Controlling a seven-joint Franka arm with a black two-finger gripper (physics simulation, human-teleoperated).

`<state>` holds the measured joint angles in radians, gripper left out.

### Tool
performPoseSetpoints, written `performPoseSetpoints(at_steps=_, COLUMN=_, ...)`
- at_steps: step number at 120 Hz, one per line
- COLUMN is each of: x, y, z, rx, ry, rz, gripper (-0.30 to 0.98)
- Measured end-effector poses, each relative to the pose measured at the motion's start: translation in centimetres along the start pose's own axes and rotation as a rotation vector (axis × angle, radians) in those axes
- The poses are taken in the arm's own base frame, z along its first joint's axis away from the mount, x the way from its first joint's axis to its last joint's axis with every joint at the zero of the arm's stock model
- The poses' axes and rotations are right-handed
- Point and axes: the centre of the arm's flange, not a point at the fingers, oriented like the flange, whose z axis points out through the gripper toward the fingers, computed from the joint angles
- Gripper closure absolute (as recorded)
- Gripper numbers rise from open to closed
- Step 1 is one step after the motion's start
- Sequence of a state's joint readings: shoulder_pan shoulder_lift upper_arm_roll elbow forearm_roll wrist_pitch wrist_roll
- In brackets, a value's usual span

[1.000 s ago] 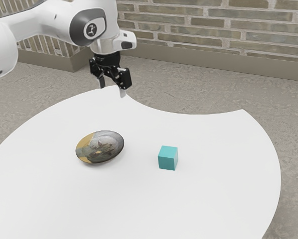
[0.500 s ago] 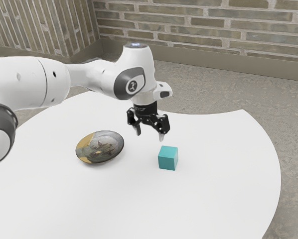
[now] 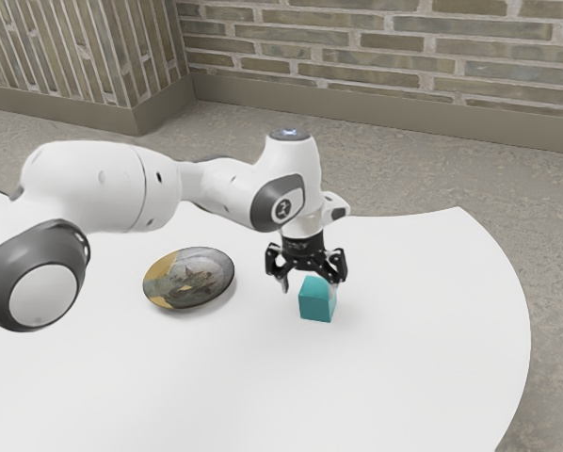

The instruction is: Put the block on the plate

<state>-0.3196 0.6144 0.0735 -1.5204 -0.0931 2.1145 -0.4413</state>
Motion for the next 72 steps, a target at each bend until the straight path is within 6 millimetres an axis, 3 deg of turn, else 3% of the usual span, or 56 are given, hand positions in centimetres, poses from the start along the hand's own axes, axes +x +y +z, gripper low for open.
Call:
performPoseSetpoints(at_steps=25, x=1.6, y=-0.2, z=1.9, rx=0.002, ry=-0.003, rz=-0.066, gripper=0.0)
performPoseSetpoints(at_steps=38, x=2.6, y=0.6, z=2.1, rx=-0.002, ry=0.007, rz=-0.081, gripper=0.0)
performPoseSetpoints(at_steps=58, x=2.9, y=0.7, z=3.0, rx=0.008, ry=-0.011, rz=-0.107, gripper=0.0)
performPoseSetpoints(at_steps=72, x=2.8, y=0.6, z=3.1, rx=0.015, ry=-0.016, rz=-0.119, gripper=0.11)
